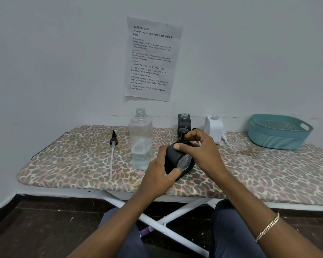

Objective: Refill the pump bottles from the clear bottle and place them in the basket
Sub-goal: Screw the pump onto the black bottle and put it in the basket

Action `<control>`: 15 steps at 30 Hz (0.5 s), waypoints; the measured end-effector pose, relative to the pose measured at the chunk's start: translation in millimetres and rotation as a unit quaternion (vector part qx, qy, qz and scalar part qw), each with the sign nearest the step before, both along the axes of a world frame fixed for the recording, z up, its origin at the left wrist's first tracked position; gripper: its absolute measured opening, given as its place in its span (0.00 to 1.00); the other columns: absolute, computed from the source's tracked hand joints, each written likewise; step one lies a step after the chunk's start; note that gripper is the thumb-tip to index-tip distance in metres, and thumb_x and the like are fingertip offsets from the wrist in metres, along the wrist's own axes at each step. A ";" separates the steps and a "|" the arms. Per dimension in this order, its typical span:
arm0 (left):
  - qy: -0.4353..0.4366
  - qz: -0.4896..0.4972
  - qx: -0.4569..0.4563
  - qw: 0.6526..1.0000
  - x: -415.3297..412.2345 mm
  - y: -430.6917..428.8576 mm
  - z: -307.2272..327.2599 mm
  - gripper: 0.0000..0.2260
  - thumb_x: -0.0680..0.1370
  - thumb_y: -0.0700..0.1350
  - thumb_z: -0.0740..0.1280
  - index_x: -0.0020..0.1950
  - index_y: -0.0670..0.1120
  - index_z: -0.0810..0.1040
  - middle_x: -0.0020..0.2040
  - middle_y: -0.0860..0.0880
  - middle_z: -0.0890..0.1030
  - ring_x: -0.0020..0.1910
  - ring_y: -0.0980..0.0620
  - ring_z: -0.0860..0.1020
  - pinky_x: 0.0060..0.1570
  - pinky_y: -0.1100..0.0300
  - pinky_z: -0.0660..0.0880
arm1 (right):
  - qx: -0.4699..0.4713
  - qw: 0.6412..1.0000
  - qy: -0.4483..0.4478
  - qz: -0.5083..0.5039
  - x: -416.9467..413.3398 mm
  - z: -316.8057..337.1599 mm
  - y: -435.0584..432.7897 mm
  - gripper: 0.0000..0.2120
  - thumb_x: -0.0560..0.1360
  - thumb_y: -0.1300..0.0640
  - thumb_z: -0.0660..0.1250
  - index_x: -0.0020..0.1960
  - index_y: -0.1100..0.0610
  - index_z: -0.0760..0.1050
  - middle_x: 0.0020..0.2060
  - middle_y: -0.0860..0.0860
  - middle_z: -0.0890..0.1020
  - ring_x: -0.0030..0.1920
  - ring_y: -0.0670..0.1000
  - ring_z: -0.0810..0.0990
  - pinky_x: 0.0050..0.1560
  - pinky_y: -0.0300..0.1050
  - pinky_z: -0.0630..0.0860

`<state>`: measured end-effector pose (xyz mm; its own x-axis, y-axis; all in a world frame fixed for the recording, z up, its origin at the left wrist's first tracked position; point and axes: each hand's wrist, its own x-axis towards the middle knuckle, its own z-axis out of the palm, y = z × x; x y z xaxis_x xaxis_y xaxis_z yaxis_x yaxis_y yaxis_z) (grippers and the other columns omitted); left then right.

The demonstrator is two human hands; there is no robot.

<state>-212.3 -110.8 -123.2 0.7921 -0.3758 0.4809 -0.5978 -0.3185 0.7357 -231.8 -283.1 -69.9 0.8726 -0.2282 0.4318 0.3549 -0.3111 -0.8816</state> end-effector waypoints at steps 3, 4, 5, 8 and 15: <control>0.002 -0.004 0.002 1.000 0.0 -0.5 -0.4 0.22 0.78 0.44 0.71 0.67 0.56 0.67 0.45 0.50 0.80 0.39 0.51 0.80 0.37 0.47 0.79 | -0.018 0.998 0.018 0.051 1.6 3.3 -7.5 0.14 0.73 0.52 0.79 0.58 0.49 0.83 0.52 0.46 0.85 0.58 0.47 0.83 0.65 0.54 0.78; 0.004 -0.005 0.000 1.000 0.1 -0.7 -0.3 0.22 0.78 0.44 0.71 0.68 0.56 0.67 0.46 0.50 0.80 0.39 0.51 0.81 0.37 0.48 0.79 | -0.018 0.997 0.025 0.077 1.8 5.1 -11.1 0.14 0.76 0.55 0.77 0.60 0.50 0.83 0.54 0.45 0.86 0.60 0.46 0.83 0.66 0.52 0.77; 0.006 -0.006 -0.001 1.000 0.4 -0.8 -0.3 0.22 0.78 0.44 0.71 0.68 0.55 0.67 0.46 0.50 0.81 0.40 0.52 0.81 0.38 0.49 0.80 | -0.015 0.994 0.031 0.104 1.7 6.9 -14.3 0.14 0.77 0.58 0.75 0.62 0.52 0.83 0.56 0.46 0.86 0.61 0.45 0.82 0.67 0.49 0.76; 0.007 -0.004 0.000 1.000 1.5 -0.6 -0.9 0.22 0.78 0.45 0.71 0.68 0.55 0.67 0.47 0.50 0.82 0.42 0.52 0.82 0.39 0.48 0.80 | -0.010 0.989 0.031 0.146 1.3 9.1 -19.9 0.14 0.78 0.64 0.72 0.64 0.57 0.83 0.59 0.48 0.86 0.64 0.45 0.82 0.65 0.41 0.76; 0.004 -0.004 0.000 1.000 1.0 0.0 -1.5 0.22 0.78 0.47 0.71 0.68 0.56 0.67 0.48 0.51 0.82 0.41 0.53 0.82 0.38 0.49 0.80 | 0.037 0.990 0.020 0.131 2.7 8.1 -19.6 0.15 0.74 0.66 0.76 0.59 0.57 0.85 0.55 0.48 0.88 0.60 0.45 0.84 0.60 0.40 0.78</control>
